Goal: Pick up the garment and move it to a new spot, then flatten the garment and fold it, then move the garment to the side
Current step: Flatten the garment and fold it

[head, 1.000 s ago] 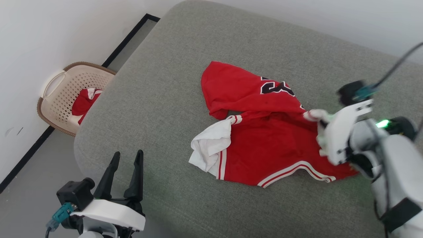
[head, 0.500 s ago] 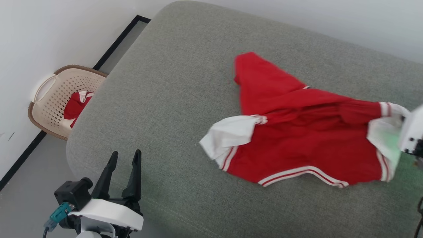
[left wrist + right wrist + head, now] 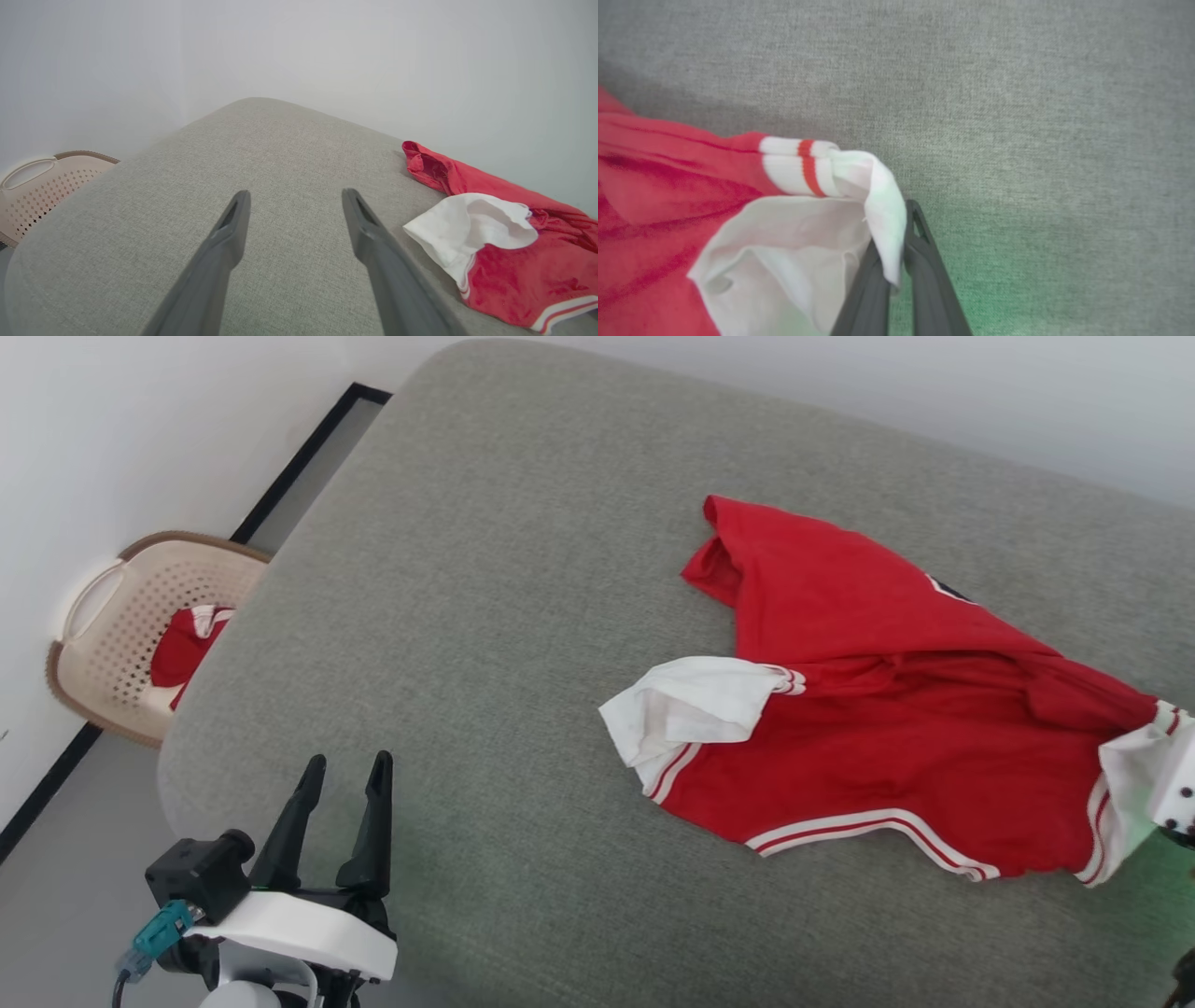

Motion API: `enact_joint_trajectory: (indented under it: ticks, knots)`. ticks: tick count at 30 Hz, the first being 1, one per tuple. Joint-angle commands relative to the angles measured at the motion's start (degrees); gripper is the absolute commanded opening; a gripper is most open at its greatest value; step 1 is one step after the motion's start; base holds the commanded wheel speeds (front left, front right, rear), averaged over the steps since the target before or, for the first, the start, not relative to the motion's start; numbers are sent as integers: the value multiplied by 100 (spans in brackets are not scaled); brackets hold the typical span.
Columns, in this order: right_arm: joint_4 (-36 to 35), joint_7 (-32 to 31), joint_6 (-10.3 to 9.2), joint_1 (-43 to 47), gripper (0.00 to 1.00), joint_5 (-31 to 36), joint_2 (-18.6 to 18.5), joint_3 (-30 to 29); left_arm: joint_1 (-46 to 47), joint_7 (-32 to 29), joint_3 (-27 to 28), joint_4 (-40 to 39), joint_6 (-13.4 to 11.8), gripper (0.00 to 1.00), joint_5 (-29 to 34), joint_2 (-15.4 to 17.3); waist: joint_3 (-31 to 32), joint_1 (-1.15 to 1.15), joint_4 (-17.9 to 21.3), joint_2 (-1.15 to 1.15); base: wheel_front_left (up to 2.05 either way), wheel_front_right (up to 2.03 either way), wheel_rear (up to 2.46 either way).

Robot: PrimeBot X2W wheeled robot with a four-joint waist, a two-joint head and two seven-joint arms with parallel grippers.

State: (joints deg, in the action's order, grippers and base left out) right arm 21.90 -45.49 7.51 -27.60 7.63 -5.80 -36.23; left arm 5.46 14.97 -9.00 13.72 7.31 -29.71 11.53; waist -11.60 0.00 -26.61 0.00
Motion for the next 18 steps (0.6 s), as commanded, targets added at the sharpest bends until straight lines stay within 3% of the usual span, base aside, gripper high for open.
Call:
enact_joint_trajectory:
  ticks: [1, 2, 11, 18]
  knots:
    - [66, -11, -4, 114, 44, 45, 32, 3, 59, 28, 0, -6, 18, 100, 37, 35, 27, 0, 41, 0, 0, 0, 0]
    - [81, 8, -4, 103, 100, 55, 52, 44, 66, 28, -5, -13, 18, 100, 67, 57, 51, 0, 80, 0, 0, 0, 0]
    - [-81, 160, -4, 123, 100, -271, 54, 674, -22, 28, 49, -83, 18, 100, 167, 203, 352, 0, 465, 0, 0, 0, 0]
    - [-645, 335, -4, 312, 100, -679, 103, 1141, -144, 28, 152, -274, 18, 100, 328, 301, 560, 0, 782, 0, 0, 0, 0]
